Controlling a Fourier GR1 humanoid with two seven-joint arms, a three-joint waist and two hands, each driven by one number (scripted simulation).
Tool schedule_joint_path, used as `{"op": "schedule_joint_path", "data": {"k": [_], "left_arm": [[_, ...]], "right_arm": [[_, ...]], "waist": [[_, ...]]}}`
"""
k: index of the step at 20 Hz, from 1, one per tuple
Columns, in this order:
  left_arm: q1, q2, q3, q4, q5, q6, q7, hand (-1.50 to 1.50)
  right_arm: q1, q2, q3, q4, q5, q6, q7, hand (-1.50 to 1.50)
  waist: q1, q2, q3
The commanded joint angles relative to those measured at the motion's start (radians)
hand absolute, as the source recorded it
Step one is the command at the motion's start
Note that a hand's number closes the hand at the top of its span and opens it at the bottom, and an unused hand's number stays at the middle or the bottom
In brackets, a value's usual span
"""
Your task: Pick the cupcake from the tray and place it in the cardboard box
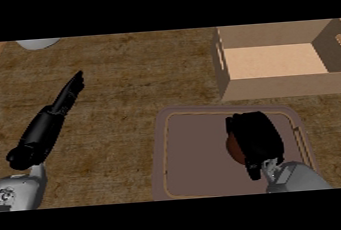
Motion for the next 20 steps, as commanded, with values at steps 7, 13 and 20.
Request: {"op": "schedule_joint_path", "data": {"k": [7, 13, 20], "left_arm": [[-0.037, -0.009, -0.017, 0.019, -0.003, -0.029, 0.003, 0.00], [-0.029, 0.002, 0.021, 0.038, 0.004, -0.022, -0.016, 0.00], [-0.012, 0.000, 0.033, 0.041, -0.005, -0.021, -0.010, 0.00]], "right_arm": [[-0.057, -0.021, 0.299, -0.150, -0.115, -0.024, -0.601, 1.50], [-0.033, -0.231, 0.190, -0.337, -0.189, -0.174, -0.939, 1.50], [0.050, -0.386, -0.189, -0.520, -0.485, -0.147, -1.048, 1.50]], "waist": [[0.052, 0.018, 0.007], [-0.009, 0.003, 0.005], [-0.024, 0.002, 0.004]]}}
